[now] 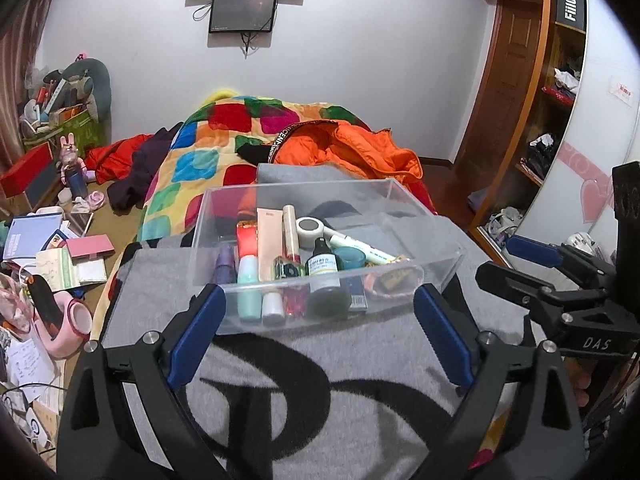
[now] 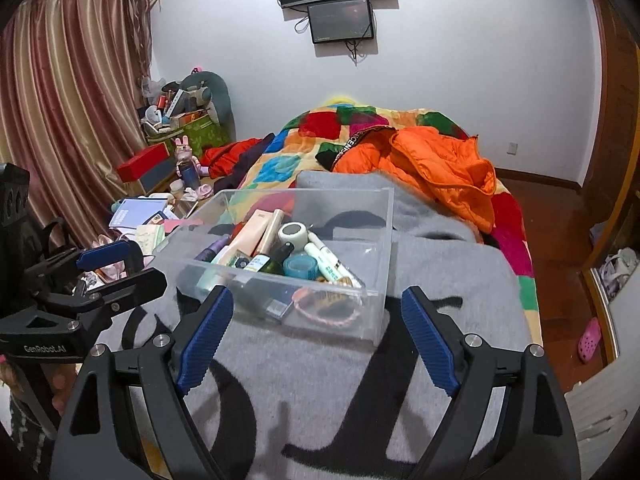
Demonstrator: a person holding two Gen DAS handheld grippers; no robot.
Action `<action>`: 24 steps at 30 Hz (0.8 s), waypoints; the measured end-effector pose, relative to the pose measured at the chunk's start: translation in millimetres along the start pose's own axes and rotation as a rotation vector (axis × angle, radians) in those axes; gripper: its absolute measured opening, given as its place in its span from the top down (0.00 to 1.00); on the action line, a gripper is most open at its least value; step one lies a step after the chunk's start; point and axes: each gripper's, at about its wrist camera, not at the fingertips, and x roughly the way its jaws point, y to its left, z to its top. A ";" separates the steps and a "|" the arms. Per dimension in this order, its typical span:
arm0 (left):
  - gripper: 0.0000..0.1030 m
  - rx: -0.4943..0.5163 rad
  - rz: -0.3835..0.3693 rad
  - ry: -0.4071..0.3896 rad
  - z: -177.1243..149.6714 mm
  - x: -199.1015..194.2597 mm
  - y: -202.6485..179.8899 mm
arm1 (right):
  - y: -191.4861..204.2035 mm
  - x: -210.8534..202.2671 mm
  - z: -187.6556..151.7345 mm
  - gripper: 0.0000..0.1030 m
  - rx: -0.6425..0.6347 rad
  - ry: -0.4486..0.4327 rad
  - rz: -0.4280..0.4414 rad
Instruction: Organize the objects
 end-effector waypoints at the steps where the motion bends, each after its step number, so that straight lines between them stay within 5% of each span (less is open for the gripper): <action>1: 0.07 0.001 0.000 0.000 -0.4 -0.1 -0.4 | -0.1 -0.6 -1.1 0.18 0.001 0.001 0.001; 24: 0.07 0.017 0.012 -0.001 -11.0 -4.2 -4.1 | 6.3 -6.0 -9.1 0.18 0.008 0.006 0.016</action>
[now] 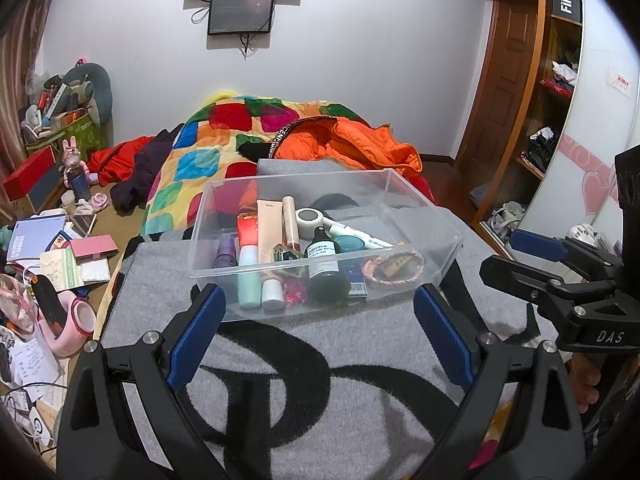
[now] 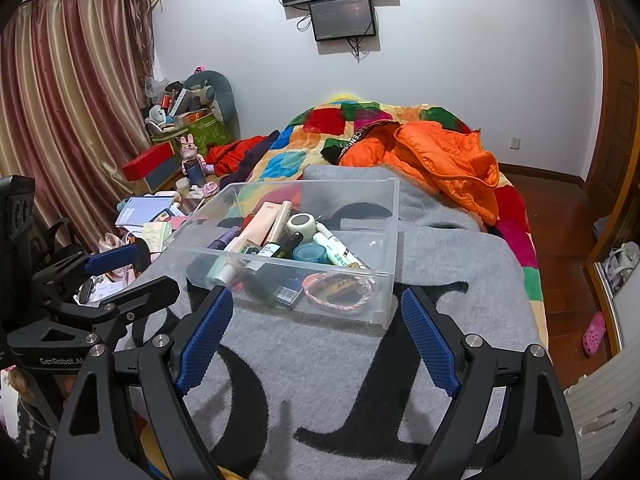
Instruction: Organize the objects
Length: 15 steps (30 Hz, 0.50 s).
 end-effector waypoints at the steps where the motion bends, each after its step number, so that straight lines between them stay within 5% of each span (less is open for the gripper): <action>1: 0.07 -0.001 0.000 0.000 -0.2 -0.1 -0.1 | 0.5 0.0 -0.3 0.18 0.000 0.000 0.000; 15: 0.07 0.002 -0.008 0.002 -0.3 2.1 -3.4 | 2.9 -1.0 0.0 0.18 -0.002 -0.005 0.010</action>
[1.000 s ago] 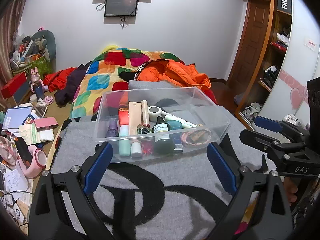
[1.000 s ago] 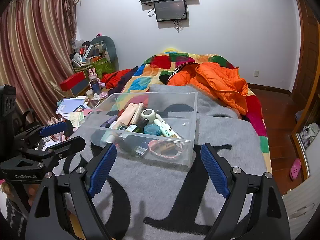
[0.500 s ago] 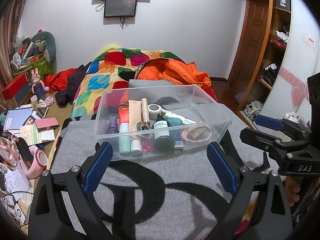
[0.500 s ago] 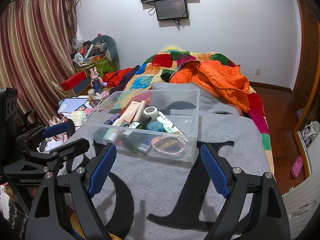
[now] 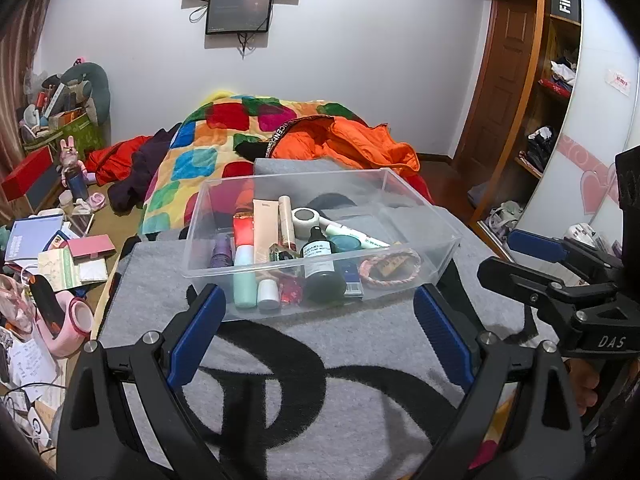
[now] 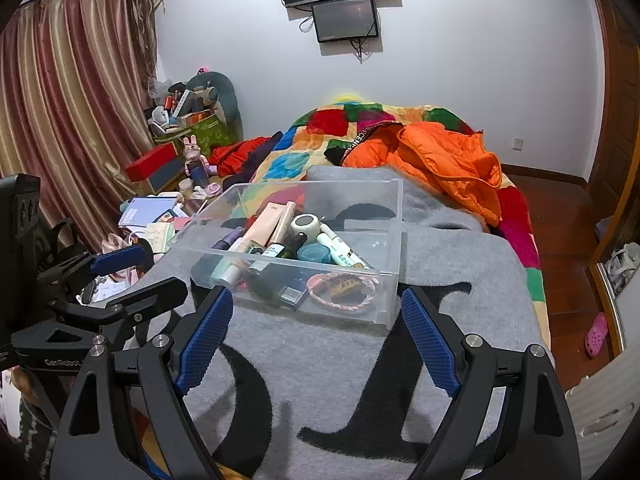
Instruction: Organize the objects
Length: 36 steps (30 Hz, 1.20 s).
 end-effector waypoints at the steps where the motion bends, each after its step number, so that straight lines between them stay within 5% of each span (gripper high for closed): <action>1: 0.07 -0.001 -0.001 0.000 0.3 0.1 0.5 | 0.2 -0.6 -0.3 0.18 -0.001 -0.002 -0.001; 36: 0.07 -0.010 -0.001 -0.014 2.4 -6.9 1.1 | 2.8 1.0 -1.4 0.18 -0.005 0.008 -0.006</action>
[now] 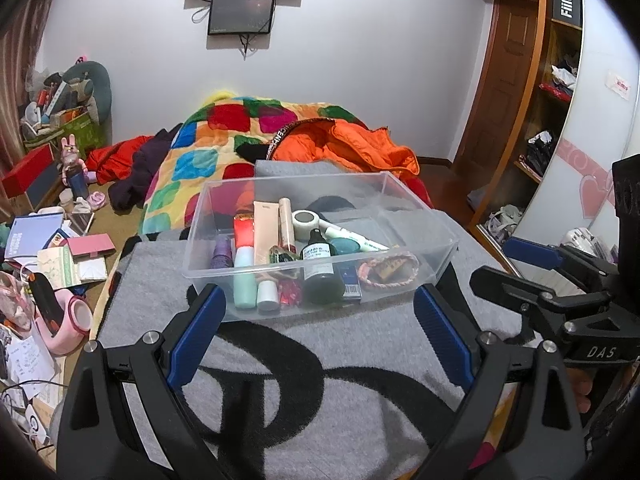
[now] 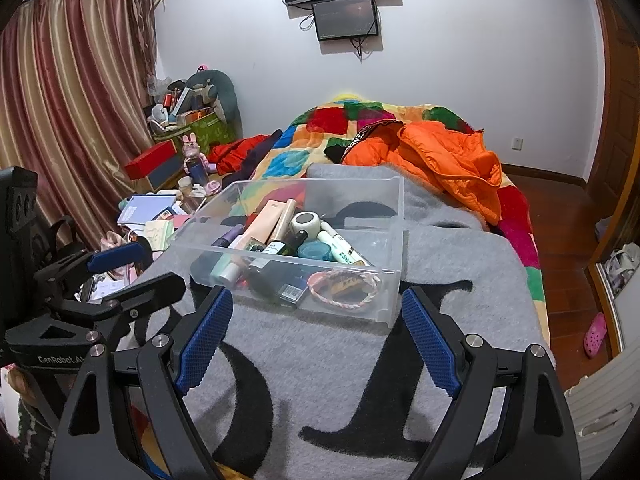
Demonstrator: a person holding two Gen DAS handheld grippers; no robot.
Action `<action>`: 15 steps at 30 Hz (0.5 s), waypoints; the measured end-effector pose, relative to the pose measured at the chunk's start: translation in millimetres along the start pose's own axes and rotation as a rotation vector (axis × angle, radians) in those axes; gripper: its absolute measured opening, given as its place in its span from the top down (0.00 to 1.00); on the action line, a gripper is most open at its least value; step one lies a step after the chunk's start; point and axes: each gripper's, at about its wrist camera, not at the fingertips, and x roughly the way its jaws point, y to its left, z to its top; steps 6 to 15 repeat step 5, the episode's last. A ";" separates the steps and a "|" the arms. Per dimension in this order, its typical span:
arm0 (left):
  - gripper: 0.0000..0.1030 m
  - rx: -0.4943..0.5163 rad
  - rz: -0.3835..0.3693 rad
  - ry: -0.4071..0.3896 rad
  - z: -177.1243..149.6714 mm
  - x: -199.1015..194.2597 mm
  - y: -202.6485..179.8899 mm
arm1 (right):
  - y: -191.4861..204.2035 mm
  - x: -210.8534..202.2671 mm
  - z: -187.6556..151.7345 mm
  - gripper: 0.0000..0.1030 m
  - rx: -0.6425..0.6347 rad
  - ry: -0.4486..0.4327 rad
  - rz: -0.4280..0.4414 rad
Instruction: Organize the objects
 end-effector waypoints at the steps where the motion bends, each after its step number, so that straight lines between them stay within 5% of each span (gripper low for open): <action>1: 0.07 0.001 0.001 -0.005 0.0 -1.1 -0.4 | 0.6 0.3 -0.2 0.18 -0.001 0.001 0.001; 15: 0.07 0.009 -0.009 -0.004 0.6 -3.0 -2.0 | 1.0 1.2 -0.7 0.18 -0.004 0.004 0.004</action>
